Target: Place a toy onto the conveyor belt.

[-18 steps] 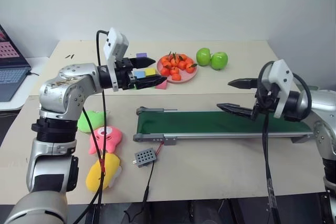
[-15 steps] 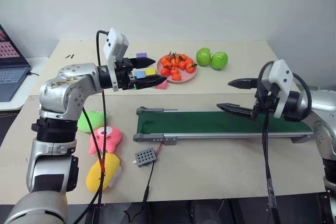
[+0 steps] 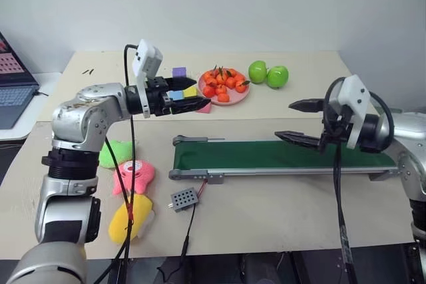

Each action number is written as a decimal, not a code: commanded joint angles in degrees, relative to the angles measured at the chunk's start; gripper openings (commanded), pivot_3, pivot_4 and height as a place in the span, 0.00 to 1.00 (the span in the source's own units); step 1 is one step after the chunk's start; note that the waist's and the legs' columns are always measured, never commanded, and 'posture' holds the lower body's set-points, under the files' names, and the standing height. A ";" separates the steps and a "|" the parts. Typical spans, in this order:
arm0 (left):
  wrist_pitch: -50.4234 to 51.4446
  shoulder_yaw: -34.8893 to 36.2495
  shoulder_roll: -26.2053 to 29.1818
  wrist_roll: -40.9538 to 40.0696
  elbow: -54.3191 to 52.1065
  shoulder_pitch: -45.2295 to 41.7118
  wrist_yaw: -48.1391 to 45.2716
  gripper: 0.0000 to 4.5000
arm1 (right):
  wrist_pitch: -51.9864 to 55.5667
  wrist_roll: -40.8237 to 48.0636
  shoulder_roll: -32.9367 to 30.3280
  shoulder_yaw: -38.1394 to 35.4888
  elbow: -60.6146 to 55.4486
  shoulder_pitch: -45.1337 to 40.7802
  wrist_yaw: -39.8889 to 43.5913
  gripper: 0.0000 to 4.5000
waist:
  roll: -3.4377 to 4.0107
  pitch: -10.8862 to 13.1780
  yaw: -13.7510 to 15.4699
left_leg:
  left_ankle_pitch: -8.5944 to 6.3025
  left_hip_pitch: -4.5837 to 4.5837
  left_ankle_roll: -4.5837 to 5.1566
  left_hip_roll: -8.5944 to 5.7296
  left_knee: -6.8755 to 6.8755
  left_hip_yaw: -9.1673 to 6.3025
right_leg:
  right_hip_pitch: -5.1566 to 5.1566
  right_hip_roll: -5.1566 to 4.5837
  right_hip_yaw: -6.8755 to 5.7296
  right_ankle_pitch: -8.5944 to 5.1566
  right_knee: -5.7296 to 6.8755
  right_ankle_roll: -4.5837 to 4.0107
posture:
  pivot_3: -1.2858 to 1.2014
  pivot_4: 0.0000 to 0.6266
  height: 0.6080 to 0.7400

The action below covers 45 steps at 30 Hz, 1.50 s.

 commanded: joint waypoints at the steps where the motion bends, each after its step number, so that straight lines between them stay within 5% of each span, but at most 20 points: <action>1: -1.76 -0.23 1.95 2.11 -4.39 2.71 0.43 0.99 | -2.61 -0.76 1.82 1.39 0.90 -2.87 0.15 1.00 | 0.00 0.00 0.00 | 0.00 0.00 0.00 0.00 0.00 -0.01 | 0.00 0.00 0.00 0.00 0.00 0.00 | 0.52 0.24 0.99; 8: -0.75 4.26 2.41 0.89 -10.04 6.91 4.34 0.99 | -4.03 -1.65 5.84 5.23 3.70 -4.84 1.34 1.00 | 0.00 0.00 0.29 | 0.00 -0.04 0.00 -0.01 0.01 -0.05 | -0.02 0.00 -0.02 0.00 -0.01 0.01 | 0.52 0.24 0.99; 16: -1.56 16.82 8.11 -1.85 -18.15 21.85 5.95 0.99 | -6.87 -3.78 8.67 7.74 9.52 -8.39 3.80 1.00 | 0.01 0.00 -0.76 | -0.01 -0.02 -0.01 -0.04 0.00 -0.16 | -0.11 0.01 0.05 0.01 0.02 0.01 | 0.52 0.24 0.99; 23: -10.09 27.22 5.47 1.30 -22.50 38.77 10.73 0.99 | -10.76 -5.68 11.84 10.83 16.36 -12.16 7.42 1.00 | 0.03 -0.01 -1.18 | -0.02 0.14 -0.03 -0.04 -0.12 -0.24 | -0.06 0.00 0.16 0.02 -0.03 0.02 | 0.52 0.24 0.99; 35: 12.47 54.20 6.90 -22.45 -18.25 70.67 1.82 0.99 | -17.57 -9.46 16.52 13.65 28.46 -17.75 11.99 1.00 | 0.02 -0.01 -1.39 | -0.09 0.24 0.08 0.02 -0.20 -0.31 | -0.09 0.01 0.15 0.01 0.02 0.01 | 0.52 0.24 0.99; 45: 24.33 51.03 6.46 -26.13 -5.01 80.72 0.21 0.99 | -14.25 -1.75 16.26 10.29 19.94 -15.20 20.46 1.00 | 0.10 0.03 -1.27 | -0.12 0.30 0.13 0.01 -0.39 -0.31 | -0.08 0.01 0.11 0.00 -0.01 -0.01 | 0.52 0.24 0.99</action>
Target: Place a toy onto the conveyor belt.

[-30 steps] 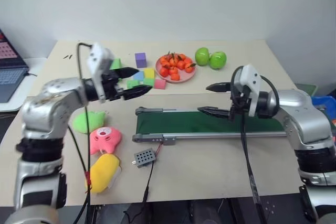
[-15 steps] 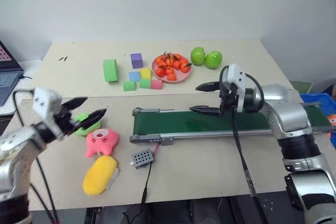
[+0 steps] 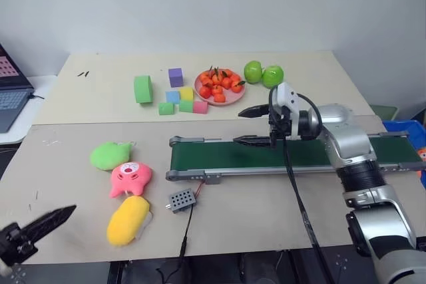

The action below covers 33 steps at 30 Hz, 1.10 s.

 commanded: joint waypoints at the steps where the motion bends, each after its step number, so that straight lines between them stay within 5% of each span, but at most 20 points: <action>1: 0.76 -4.43 -0.09 2.02 3.76 2.10 -0.70 0.99 | 3.17 6.25 -1.57 -3.23 -7.79 0.86 3.46 1.00 | 0.00 0.00 -0.09 | 0.00 0.02 0.00 0.01 -0.05 -0.02 | 0.00 0.00 -0.01 0.00 0.01 -0.01 | 0.52 0.24 0.99; 7: -6.15 -16.82 -3.12 10.02 10.43 1.36 -2.01 0.99 | 6.93 8.47 -4.57 -2.01 -12.32 0.55 7.25 1.00 | 0.12 -0.08 0.00 | -0.02 0.03 0.01 0.00 -0.07 0.00 | 0.00 0.00 0.04 0.00 -0.03 -0.02 | 0.52 0.24 0.99; 20: -3.83 -24.18 -7.32 9.32 13.28 -5.09 -1.37 0.99 | 8.35 7.32 -7.45 -2.34 -13.74 0.42 6.13 1.00 | 1.41 -0.66 1.70 | -0.04 1.06 0.06 -0.05 -0.07 0.25 | 1.02 -0.05 0.02 -0.03 -0.05 -0.09 | 0.52 0.24 0.99; 33: 5.57 -12.52 5.80 2.00 23.51 -2.71 -12.38 0.99 | 7.59 6.71 -9.03 -2.39 -14.79 2.88 4.16 1.00 | 0.58 -0.60 0.20 | -0.07 0.96 0.11 0.03 -0.10 -0.06 | 0.78 0.06 0.04 -0.13 -0.03 -0.19 | 0.52 0.24 0.99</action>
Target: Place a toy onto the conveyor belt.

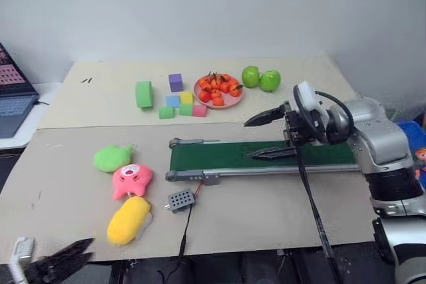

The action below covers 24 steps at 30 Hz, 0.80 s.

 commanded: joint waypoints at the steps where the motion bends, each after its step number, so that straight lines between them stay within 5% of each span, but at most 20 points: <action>1: 3.67 1.37 1.29 -2.79 0.32 -0.62 -3.10 0.99 | -1.02 -0.11 0.38 -1.02 -1.33 -0.59 -0.70 1.00 | -0.01 0.01 -0.10 | 0.00 0.00 0.00 0.00 0.00 0.00 | 0.01 -0.01 0.01 0.00 0.00 0.00 | 0.52 0.24 0.99; 24: -4.54 -12.78 0.88 7.27 14.45 -11.94 -13.32 0.99 | 0.41 0.00 -0.86 -2.90 -4.35 1.59 -2.96 1.00 | -0.25 0.15 0.26 | 0.01 -0.01 -0.04 0.00 -0.25 0.00 | -0.12 -0.01 -0.02 0.00 -0.01 -0.01 | 0.52 0.24 0.99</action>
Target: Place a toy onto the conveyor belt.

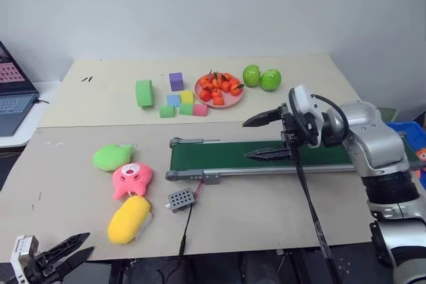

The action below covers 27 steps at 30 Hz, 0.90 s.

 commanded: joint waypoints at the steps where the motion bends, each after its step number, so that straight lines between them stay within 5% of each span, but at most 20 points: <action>1: -0.63 -1.74 1.07 1.58 1.63 -1.95 -1.57 0.99 | 0.61 1.23 -1.45 -2.70 -2.68 0.67 -0.70 1.00 | 0.00 0.00 0.12 | 0.00 0.00 0.00 0.00 0.00 -0.01 | 0.00 0.00 0.01 0.00 0.00 0.00 | 0.52 0.24 0.99; 12: 0.35 -7.00 0.97 3.95 1.86 -8.49 -3.95 0.99 | 2.16 2.08 -2.74 -4.16 -5.85 2.92 -3.04 1.00 | 0.02 0.02 1.17 | 0.00 0.00 0.00 -0.01 0.00 0.01 | 0.00 -0.01 -0.03 0.00 0.03 0.00 | 0.52 0.24 0.99; 27: 6.92 -9.51 -2.48 1.57 -14.19 -9.95 3.39 0.99 | 3.45 2.18 -3.47 -5.48 -8.42 4.96 -4.57 1.00 | -0.02 0.05 1.00 | 0.00 -0.02 0.00 0.00 0.00 -0.07 | 0.00 -0.01 0.00 0.00 -0.02 0.00 | 0.52 0.24 0.99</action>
